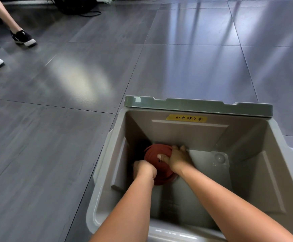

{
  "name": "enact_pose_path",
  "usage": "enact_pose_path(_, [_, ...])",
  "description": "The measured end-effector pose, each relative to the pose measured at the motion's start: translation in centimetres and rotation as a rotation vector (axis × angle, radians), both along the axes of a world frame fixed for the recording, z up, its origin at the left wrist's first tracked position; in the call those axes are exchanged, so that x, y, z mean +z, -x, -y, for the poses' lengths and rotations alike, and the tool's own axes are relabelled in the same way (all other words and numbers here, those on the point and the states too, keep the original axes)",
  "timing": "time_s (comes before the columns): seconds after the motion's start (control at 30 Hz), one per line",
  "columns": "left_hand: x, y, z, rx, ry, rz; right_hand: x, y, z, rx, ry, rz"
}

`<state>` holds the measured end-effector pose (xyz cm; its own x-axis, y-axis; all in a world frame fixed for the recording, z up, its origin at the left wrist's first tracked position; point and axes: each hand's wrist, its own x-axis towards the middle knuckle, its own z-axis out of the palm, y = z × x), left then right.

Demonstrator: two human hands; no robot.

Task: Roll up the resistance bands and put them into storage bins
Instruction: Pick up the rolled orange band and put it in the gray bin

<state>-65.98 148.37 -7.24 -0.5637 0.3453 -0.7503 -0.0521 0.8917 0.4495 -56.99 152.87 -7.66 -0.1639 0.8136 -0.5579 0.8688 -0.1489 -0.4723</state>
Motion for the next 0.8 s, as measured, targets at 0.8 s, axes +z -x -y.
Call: enact_pose_path(0.8, [1.9,-0.9,0.3,-0.895,0.251,-0.439,-1.2,0.1,-0.4,0.002,-0.056,-0.029])
